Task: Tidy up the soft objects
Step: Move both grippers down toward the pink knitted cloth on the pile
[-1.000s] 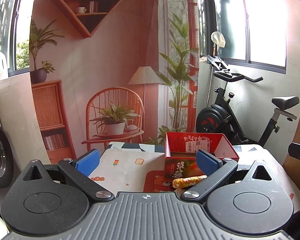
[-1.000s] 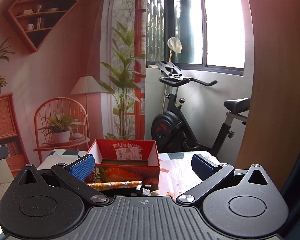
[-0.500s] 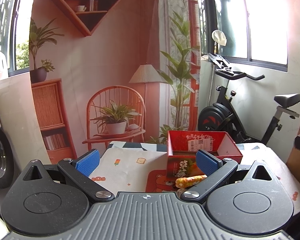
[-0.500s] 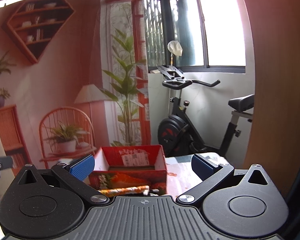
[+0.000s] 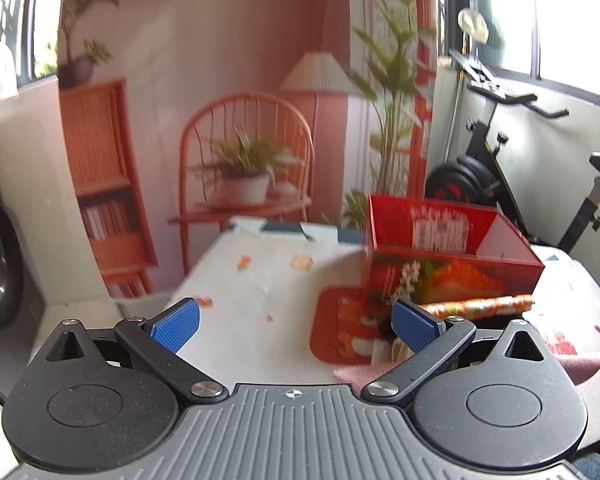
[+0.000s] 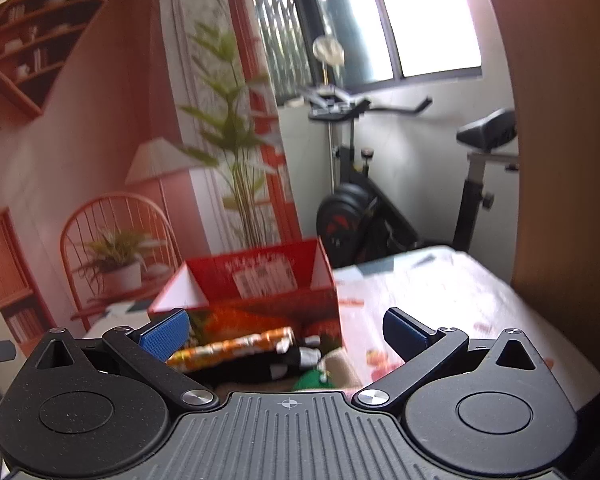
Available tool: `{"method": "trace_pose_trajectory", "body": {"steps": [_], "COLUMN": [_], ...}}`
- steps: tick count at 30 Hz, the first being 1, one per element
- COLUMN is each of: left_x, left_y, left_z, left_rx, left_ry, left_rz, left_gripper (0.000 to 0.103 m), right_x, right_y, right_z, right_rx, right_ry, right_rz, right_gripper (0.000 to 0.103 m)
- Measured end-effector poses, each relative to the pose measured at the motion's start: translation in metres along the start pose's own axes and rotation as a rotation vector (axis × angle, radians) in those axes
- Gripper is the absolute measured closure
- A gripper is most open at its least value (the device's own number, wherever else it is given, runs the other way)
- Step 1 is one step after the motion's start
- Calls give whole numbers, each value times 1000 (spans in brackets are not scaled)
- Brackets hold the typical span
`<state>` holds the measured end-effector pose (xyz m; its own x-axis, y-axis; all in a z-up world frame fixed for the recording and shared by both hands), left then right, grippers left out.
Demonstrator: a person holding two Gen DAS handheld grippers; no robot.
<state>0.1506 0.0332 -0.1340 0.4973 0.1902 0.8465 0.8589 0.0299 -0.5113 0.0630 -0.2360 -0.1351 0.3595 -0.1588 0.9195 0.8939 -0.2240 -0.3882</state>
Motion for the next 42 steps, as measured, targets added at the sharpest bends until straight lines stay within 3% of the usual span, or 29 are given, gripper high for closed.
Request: {"method": "trace_pose_trajectory", "body": {"steps": [6,14,21,25,30,42], "left_x": [-12,-19,-45,-61,-76,-104], "left_y": [32,65,104,126,146,184], "left_z": [4,-4,-14,-23,-41,-55], "left_rx": [-10,-11,-77,-114,-152,-214], "left_ry": [-15,-3,-25,-39,30,-16], "left_rz": [68,122,198,242,299,431], "left_gripper": [0,0,0,0,12,22], "right_x": [-25,-37,-62,-74,-81,-102], "right_y": [40,72,104,119,130,151], "right_z": [5,-3,-12,-16,-28,-40], "right_rx": [-7,13,12,13,0,36], "right_ry": [-48,-64,-94,-129,-105,-41], "right_rz": [132,198,272,292,319,404], "right_gripper": [0,0,1,7,9,9]}}
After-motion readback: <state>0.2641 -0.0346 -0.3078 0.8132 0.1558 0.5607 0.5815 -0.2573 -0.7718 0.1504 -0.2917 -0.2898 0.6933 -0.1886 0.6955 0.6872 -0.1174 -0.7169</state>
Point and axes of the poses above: each gripper's, at about its wrist camera, not at the fingertips, and y roughly the way its jaws point, z to its left, x to its top, the point moved 6 cm from there along y, roughly the way its jaws point, and after that the axes turned 12 degrees about -y, right-handed, at the moved point
